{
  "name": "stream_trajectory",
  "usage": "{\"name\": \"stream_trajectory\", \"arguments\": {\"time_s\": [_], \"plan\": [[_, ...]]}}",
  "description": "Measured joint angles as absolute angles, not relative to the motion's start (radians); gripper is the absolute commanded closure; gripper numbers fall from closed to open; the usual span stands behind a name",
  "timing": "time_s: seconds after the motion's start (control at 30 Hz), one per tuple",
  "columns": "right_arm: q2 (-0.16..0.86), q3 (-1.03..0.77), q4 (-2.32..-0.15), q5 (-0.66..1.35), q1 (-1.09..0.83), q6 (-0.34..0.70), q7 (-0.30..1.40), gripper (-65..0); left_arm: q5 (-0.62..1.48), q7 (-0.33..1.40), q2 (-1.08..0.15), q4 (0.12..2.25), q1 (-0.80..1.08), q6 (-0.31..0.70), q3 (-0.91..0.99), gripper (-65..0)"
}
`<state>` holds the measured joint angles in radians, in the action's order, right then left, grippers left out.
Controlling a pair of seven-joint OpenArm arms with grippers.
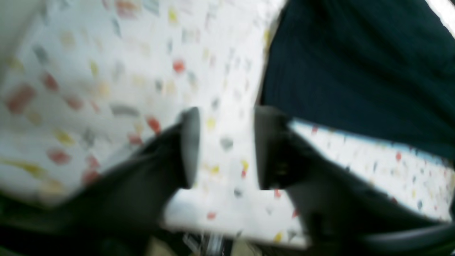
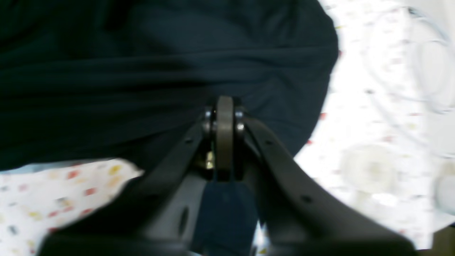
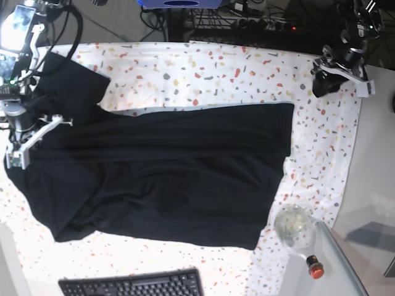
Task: Layout the t-shirt on the table in an organized manner, then fold the t-shirt properly
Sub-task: 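Release the shirt side with the left gripper and lift it away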
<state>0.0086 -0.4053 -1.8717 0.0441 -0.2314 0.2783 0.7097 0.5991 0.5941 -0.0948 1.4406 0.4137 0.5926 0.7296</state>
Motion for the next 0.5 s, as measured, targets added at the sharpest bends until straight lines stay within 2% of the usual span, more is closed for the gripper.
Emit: {"name": "stream_trajectory", "arguments": {"time_s": [0.1,0.17,0.37,0.5], "plan": [[0.003,-0.403,-1.872,0.044,-0.236,0.284,0.707,-42.0,0.600,0.591,-0.097,1.393,0.411,0.633,0.730,-47.6],[0.013,-0.404,-1.872,0.039,-0.250,0.284,0.703,-51.2,0.596,0.591,-0.096,1.367,0.394,0.637,0.730,-47.9],[0.006,-0.404,-1.872,0.044,-0.266,0.284,0.696,-52.7,0.595,0.587,-0.103,1.341,0.340,0.633,0.704,-47.9],[0.005,-0.406,-1.872,0.041,-0.278,0.284,0.701,-52.7,0.506,0.593,-0.091,1.335,0.300,0.637,0.642,-47.9]]}}
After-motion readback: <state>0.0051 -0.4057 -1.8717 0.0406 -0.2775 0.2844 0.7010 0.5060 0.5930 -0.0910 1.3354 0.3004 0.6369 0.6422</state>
